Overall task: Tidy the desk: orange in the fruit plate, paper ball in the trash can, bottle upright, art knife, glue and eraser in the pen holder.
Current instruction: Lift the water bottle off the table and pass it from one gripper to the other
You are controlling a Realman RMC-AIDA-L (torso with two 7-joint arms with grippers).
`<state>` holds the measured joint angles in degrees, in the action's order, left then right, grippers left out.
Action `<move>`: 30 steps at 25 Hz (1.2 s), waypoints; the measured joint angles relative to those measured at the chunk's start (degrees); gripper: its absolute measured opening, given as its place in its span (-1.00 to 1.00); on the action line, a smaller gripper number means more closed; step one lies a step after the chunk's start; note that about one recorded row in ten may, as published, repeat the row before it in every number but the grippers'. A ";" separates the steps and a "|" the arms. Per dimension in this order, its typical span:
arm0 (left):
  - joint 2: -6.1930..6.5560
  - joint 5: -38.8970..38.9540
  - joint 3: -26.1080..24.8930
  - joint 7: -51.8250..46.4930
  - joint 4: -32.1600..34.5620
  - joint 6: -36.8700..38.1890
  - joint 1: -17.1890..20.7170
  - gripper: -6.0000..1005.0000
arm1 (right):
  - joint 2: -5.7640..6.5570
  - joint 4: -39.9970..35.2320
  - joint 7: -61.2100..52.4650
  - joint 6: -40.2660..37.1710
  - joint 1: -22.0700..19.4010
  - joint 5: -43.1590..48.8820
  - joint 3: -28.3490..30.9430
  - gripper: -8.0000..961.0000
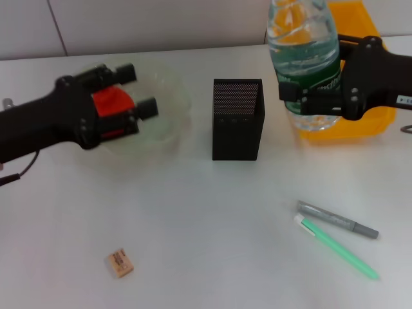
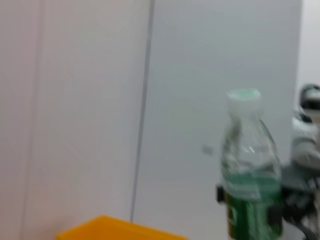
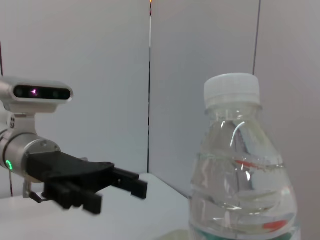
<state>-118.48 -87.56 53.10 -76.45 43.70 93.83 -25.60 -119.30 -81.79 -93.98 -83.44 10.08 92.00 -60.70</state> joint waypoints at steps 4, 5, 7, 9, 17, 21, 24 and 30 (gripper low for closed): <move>0.08 3.34 -2.21 -0.01 -3.22 0.00 -0.02 0.57 | -0.09 4.74 3.27 -0.14 0.91 -1.34 -0.85 0.59; 0.10 4.16 -2.36 -0.10 -3.99 0.00 -0.03 0.57 | -0.15 5.93 3.61 -0.15 1.41 -1.37 -1.02 0.59; 0.11 5.03 -2.48 -0.24 -4.78 -0.02 -0.09 0.57 | -0.24 8.35 3.97 -0.27 2.74 -1.42 -1.15 0.59; 0.10 6.10 -2.48 -0.62 -5.80 -0.01 -0.24 0.57 | -0.27 10.30 4.48 -0.11 3.78 -1.84 -1.67 0.59; 0.00 8.01 -2.45 -4.58 -8.07 -0.43 -0.91 0.57 | -0.44 14.63 8.18 7.21 5.85 -4.51 -9.51 0.59; -0.11 8.89 -2.40 -3.93 -8.34 -0.43 -0.59 0.57 | -0.45 15.27 8.30 10.07 6.39 -4.83 -12.39 0.59; -0.13 9.66 -2.24 -3.10 -8.57 -0.20 -0.44 0.57 | -0.44 17.08 9.38 12.70 7.29 -7.91 -15.40 0.59; -0.19 11.23 -1.69 -1.86 -8.89 0.40 -0.16 0.56 | -0.50 19.56 10.49 13.71 9.02 -10.52 -16.80 0.59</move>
<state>-118.68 -76.33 51.42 -78.31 34.80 94.23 -25.76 -119.80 -62.23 -83.49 -69.73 19.10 81.48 -77.50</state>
